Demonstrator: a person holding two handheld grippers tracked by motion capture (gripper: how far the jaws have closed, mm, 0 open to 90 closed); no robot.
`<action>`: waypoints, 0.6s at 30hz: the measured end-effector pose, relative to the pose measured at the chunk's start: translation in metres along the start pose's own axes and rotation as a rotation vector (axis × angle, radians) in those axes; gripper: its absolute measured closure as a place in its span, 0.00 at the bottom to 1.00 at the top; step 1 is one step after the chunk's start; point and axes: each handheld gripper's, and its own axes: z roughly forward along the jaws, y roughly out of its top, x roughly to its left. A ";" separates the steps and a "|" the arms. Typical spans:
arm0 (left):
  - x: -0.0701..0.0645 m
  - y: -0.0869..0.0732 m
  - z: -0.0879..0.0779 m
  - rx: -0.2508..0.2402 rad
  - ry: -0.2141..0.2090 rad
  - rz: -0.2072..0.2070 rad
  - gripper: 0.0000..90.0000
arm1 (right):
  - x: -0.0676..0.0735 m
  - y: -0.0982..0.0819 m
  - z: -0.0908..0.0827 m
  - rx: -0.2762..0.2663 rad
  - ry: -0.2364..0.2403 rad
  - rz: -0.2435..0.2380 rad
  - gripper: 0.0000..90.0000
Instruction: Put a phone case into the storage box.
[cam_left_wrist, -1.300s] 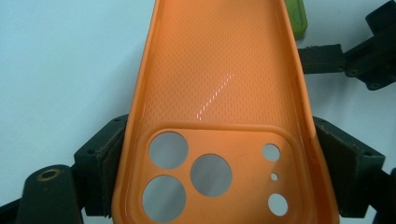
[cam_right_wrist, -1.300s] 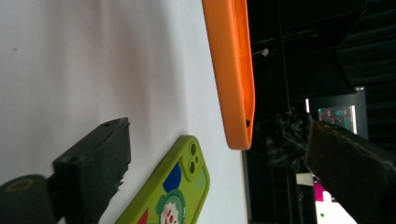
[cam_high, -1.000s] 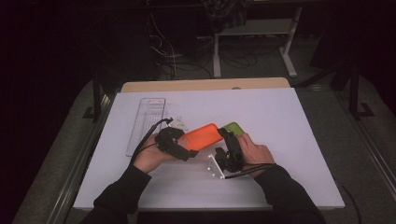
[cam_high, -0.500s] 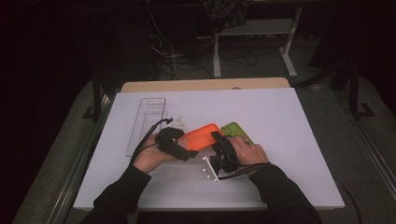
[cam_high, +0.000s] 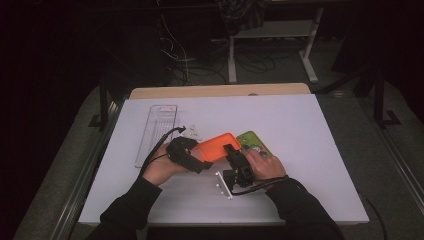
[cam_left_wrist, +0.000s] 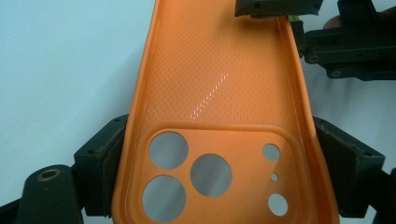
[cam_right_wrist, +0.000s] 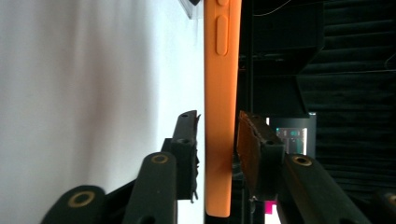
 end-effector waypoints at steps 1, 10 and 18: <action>0.000 0.000 0.000 -0.001 0.000 0.003 0.18 | 0.000 0.000 0.000 0.000 -0.003 0.000 0.76; 0.000 0.001 -0.001 -0.002 0.000 0.015 0.18 | 0.000 0.000 -0.002 0.001 0.004 -0.007 0.85; -0.002 0.000 -0.001 -0.016 0.017 0.067 0.17 | 0.002 0.002 -0.003 0.010 0.005 -0.027 0.87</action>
